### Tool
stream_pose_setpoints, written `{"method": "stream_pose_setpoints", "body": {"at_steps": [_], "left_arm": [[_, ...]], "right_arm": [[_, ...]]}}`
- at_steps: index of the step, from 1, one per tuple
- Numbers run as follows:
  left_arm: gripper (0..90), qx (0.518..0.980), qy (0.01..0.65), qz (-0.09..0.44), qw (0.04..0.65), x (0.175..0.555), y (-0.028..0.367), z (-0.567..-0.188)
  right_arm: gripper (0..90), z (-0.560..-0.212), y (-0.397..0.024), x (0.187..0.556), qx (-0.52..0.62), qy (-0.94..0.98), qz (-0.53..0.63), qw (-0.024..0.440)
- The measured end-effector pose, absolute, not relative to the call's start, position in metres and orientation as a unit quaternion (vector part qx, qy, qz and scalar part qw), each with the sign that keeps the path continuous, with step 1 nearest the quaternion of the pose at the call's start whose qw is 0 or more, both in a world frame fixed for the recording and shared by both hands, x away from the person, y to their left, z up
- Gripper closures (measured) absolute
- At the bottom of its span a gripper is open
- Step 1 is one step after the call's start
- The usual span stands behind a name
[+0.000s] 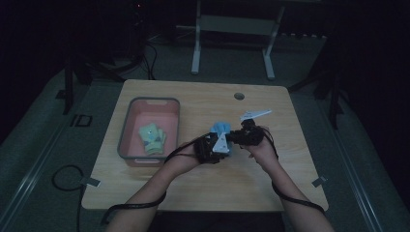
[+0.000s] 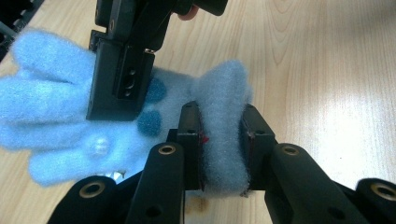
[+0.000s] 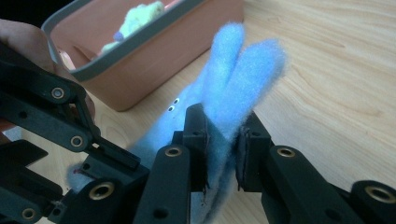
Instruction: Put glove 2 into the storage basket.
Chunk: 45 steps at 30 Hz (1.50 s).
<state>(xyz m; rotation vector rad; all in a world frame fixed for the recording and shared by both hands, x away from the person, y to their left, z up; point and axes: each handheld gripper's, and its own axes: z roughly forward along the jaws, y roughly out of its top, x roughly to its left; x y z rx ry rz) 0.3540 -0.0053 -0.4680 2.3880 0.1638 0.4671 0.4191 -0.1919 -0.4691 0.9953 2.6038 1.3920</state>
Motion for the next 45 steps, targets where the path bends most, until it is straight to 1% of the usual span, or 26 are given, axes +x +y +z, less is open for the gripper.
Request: {"method": "stream_pose_setpoints", "body": {"at_steps": [11,26,45], "left_arm": [[74.2,0.917,0.07,0.188,0.344,0.355,0.011,-0.453],[74.1,0.916,0.089,0.205,0.332,0.353,0.048,-0.437],[74.1,0.916,0.122,0.215,0.316,0.345,0.097,-0.43]], "right_arm": [[77.1,-0.45,-0.175,0.421,0.303,0.839,0.452,0.022],[77.1,-0.434,-0.133,0.428,0.28,0.842,0.461,0.018],[77.1,-0.427,-0.076,0.431,0.246,0.855,0.457,0.005]]}}
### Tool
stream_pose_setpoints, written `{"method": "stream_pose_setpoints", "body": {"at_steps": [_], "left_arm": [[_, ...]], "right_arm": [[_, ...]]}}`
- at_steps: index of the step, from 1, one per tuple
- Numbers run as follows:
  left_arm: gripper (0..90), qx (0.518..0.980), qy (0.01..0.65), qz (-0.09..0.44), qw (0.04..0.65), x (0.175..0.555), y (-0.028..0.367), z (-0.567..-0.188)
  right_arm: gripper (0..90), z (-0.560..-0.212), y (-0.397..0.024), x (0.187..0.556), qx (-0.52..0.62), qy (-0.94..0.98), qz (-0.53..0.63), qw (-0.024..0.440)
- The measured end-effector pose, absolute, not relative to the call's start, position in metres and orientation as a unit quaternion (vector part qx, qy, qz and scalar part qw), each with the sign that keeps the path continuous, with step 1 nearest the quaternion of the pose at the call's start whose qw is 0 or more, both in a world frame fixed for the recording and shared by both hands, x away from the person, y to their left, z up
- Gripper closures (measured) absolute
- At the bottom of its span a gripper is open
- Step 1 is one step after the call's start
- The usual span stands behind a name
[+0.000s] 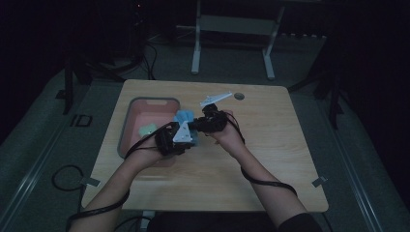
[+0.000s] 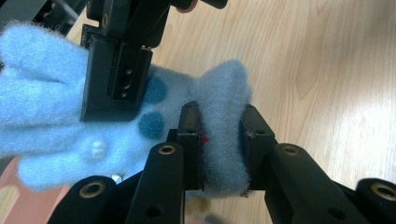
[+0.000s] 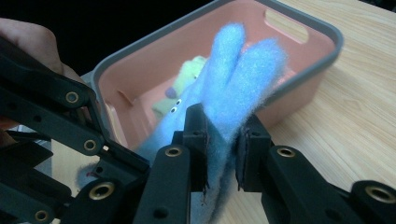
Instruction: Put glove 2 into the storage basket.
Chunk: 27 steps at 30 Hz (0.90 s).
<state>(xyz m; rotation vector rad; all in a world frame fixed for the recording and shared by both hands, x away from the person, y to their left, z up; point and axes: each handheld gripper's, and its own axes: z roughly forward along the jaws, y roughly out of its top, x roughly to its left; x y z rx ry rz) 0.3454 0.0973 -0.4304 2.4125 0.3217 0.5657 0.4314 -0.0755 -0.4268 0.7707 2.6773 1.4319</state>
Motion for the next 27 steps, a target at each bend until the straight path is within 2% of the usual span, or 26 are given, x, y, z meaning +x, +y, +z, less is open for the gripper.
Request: {"method": "stream_pose_setpoints", "body": {"at_steps": [27], "left_arm": [[74.1,0.916,0.17,0.219,0.289,0.337,0.167,-0.431]], "right_arm": [[77.2,-0.43,0.009,0.437,0.212,0.867,0.451,-0.025]]}}
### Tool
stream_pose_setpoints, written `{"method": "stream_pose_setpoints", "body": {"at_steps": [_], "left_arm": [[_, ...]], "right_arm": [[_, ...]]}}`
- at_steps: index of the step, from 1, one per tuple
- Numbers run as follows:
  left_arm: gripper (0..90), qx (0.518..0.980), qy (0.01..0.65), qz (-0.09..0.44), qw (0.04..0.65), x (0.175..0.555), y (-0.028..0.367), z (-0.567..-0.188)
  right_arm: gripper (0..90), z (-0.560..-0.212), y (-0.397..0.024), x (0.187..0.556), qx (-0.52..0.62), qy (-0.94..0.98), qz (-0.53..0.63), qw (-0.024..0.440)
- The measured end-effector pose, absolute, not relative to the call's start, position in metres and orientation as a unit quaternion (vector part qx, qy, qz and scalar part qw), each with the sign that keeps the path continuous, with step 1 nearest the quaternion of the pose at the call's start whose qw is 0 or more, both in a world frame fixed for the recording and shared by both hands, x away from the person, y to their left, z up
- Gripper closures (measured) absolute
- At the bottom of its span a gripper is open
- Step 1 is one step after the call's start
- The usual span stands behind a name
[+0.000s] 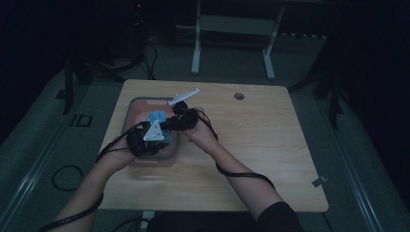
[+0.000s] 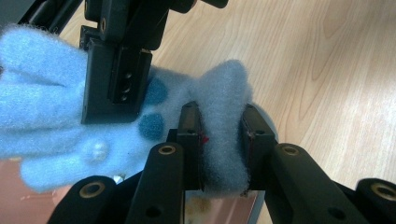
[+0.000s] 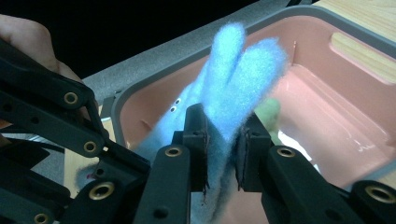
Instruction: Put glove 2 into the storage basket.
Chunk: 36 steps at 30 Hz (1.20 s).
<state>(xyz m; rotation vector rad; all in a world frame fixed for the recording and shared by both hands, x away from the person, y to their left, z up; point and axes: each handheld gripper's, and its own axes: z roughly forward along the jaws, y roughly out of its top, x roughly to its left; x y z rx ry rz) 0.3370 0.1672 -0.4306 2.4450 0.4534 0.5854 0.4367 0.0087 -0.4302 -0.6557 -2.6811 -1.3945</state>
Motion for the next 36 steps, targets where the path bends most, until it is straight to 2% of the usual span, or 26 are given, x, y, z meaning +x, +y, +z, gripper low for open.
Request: {"method": "stream_pose_setpoints", "body": {"at_steps": [24,36], "left_arm": [[74.1,0.922,0.208,0.192,0.263,0.36,0.194,-0.474],[73.8,0.925,0.223,0.182,0.247,0.368,0.199,-0.486]], "right_arm": [[77.0,-0.476,0.047,0.461,-0.235,-0.879,-0.412,0.045],[75.7,-0.487,0.059,0.467,-0.236,-0.89,-0.387,0.038]]}}
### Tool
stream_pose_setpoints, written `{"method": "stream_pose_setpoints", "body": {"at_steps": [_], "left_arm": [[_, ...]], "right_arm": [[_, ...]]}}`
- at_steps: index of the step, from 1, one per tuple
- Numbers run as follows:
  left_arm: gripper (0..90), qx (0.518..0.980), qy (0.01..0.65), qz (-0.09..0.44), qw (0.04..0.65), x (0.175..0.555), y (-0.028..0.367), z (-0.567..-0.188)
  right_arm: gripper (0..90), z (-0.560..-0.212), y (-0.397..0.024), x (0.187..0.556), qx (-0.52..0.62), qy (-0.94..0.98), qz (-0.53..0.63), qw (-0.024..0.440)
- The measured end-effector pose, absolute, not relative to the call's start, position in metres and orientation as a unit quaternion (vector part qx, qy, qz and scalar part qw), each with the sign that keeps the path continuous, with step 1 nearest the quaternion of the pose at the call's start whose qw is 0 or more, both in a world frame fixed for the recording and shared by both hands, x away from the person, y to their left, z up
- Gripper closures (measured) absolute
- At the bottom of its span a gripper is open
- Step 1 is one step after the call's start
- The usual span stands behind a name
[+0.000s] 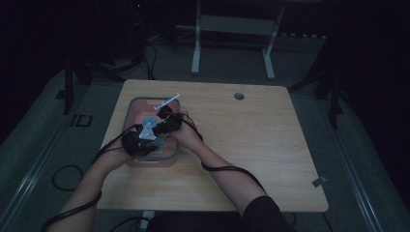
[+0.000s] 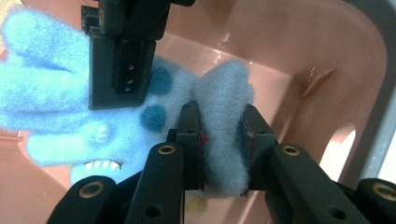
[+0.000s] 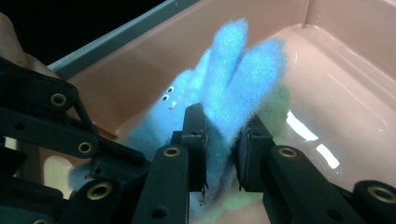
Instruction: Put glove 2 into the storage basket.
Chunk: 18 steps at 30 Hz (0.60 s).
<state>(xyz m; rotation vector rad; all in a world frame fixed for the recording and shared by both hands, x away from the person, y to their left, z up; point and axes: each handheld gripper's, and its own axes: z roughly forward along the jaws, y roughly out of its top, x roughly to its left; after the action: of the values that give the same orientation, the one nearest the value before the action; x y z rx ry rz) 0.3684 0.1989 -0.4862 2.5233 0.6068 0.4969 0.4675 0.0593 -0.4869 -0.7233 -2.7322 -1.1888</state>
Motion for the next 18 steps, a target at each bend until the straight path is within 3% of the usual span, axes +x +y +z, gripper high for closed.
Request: {"method": "stream_pose_setpoints", "body": {"at_steps": [18], "left_arm": [[66.5,0.926,0.236,0.171,0.241,0.372,0.199,-0.487]], "right_arm": [[60.2,-0.471,0.043,0.474,-0.239,-0.884,-0.401,0.001]]}}
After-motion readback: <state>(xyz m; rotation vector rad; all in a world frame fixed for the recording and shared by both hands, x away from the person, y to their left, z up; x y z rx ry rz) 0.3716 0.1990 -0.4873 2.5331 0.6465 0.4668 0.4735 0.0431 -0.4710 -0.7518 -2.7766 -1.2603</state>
